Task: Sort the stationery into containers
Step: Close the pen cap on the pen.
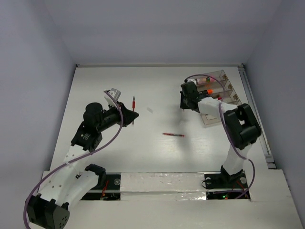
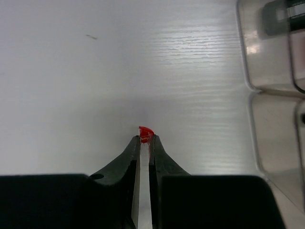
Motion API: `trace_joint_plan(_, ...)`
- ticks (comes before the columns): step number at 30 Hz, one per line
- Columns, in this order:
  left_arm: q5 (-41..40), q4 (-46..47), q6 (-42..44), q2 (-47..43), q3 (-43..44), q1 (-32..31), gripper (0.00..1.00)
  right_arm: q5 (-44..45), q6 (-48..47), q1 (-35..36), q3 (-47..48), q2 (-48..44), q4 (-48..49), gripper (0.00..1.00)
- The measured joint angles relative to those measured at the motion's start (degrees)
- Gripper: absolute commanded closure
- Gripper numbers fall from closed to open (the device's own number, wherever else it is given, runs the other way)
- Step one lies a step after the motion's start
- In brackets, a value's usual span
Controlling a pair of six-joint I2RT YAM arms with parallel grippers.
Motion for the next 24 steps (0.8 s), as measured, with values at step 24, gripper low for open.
trace_joint_plan(24, 6.8, 2.3, -0.8, 5.8, 0.0, 0.0, 1.0, -32.1, 35.1, 12.0, -14.9, -13.6, 67.6, 1.0)
